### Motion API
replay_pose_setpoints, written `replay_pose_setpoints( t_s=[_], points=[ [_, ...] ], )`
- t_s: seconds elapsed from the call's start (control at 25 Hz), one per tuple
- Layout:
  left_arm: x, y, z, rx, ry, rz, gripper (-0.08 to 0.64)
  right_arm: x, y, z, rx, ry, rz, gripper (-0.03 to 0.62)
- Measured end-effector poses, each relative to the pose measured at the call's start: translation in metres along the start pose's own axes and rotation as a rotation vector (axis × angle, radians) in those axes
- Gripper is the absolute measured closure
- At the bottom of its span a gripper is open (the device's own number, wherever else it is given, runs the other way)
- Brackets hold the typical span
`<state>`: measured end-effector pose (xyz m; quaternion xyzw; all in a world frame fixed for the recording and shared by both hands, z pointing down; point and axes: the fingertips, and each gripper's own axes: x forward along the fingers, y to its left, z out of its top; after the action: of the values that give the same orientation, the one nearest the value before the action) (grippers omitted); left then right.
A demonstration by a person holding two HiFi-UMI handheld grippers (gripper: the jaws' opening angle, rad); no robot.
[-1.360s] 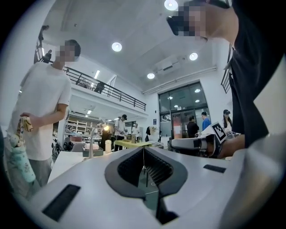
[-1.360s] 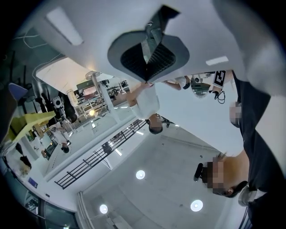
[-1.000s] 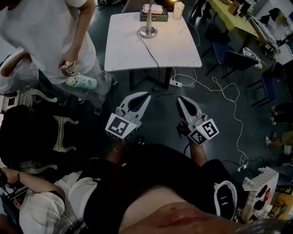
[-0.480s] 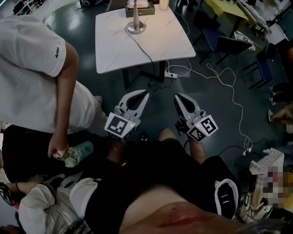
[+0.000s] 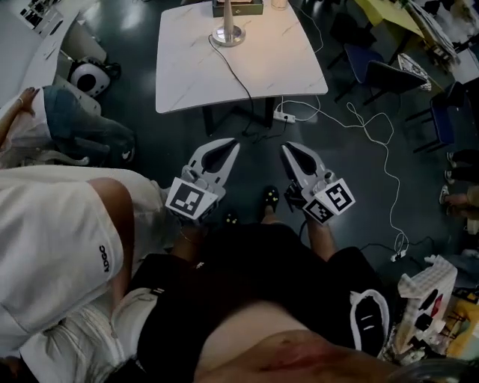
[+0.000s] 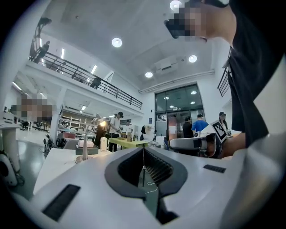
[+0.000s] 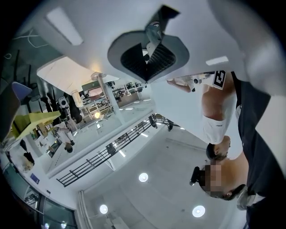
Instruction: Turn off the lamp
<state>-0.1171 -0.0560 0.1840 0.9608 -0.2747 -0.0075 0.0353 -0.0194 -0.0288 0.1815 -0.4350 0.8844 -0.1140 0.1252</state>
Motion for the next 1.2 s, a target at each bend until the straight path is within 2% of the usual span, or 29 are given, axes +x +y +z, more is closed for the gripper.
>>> replay_pose_setpoints(
  t_s=[0.48,0.72,1.08,1.2],
  points=[
    [0.052,0.029,-0.022,-0.018,0.048,0.104,0.552,0.02,-0.074,-0.011,-0.001,0.106,0.067,0.592],
    [0.072,0.051,-0.043,-0.027,0.11,0.197,0.552,0.027,-0.105,-0.036,0.01,0.185,0.107,0.592],
    [0.086,0.06,-0.085,0.046,0.169,0.298,0.552,0.035,-0.144,-0.082,-0.003,0.304,0.206,0.592],
    [0.088,0.059,-0.104,-0.009,0.169,0.287,0.552,0.042,-0.154,-0.103,-0.001,0.342,0.199,0.591]
  ],
)
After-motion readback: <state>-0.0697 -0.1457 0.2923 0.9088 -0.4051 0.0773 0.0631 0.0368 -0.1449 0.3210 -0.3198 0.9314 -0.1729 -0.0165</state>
